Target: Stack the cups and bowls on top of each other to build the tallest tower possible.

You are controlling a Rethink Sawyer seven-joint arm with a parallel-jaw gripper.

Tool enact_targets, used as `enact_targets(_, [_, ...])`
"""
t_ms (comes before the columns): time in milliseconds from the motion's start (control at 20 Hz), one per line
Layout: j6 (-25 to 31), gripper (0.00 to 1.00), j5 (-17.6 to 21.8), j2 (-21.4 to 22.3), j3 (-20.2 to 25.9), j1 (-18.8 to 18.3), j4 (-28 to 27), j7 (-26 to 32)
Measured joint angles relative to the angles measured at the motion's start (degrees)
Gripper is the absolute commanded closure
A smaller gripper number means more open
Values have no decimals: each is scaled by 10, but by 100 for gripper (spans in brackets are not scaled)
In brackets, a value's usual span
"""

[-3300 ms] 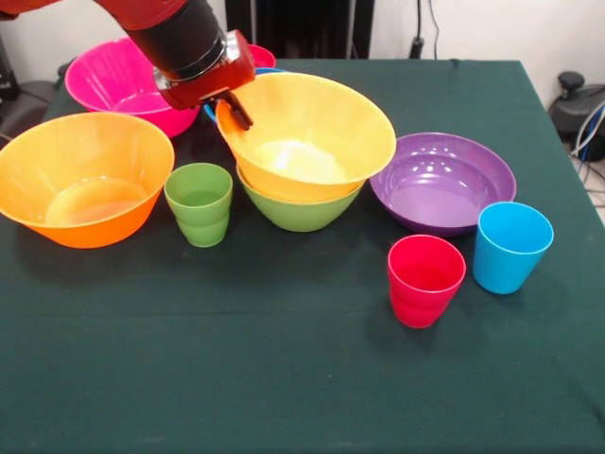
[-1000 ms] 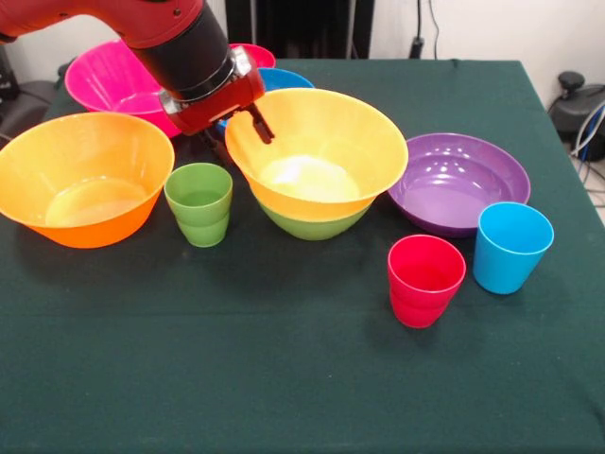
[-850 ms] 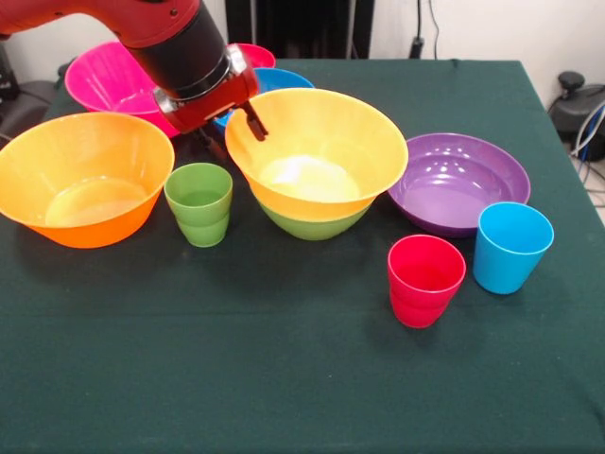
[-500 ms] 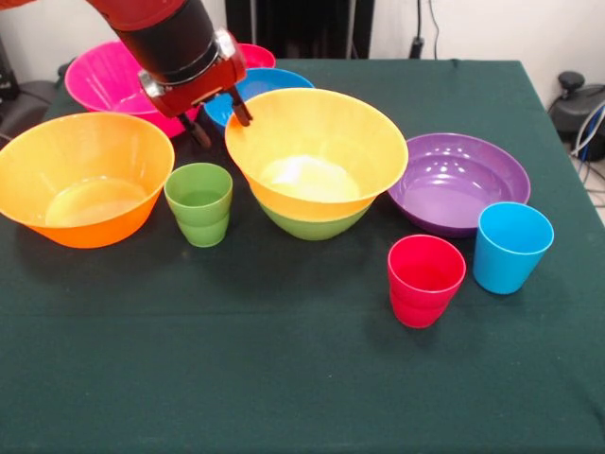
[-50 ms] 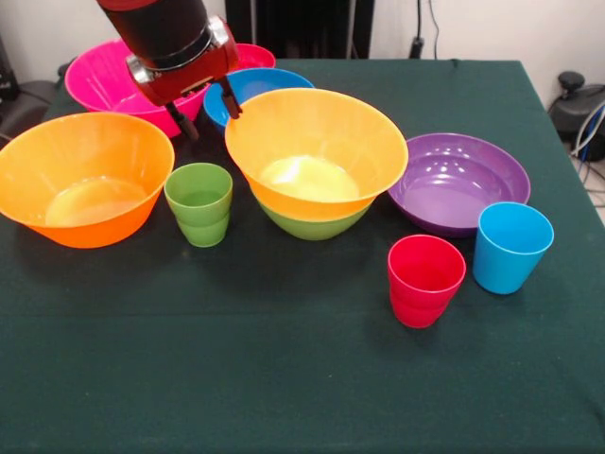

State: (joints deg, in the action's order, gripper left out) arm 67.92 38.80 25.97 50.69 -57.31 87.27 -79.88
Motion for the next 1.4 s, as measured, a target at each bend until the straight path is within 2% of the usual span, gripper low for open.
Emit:
enact_targets(400, [12, 0, 0, 22, 5, -6, 5, 8])
enact_targets(600, [17, 0, 0, 29, 15, -18, 18, 35])
enact_targets(850, [29, 0, 1, 28, 31, -33, 46, 108])
enact_targets(1100, [30, 0, 3, 23, 33, -33, 68, 172])
enact_targets(1300, [30, 0, 20, 16, 33, -28, 84, 233])
enact_targets(1400, [30, 0, 25, 12, 33, -25, 85, 244])
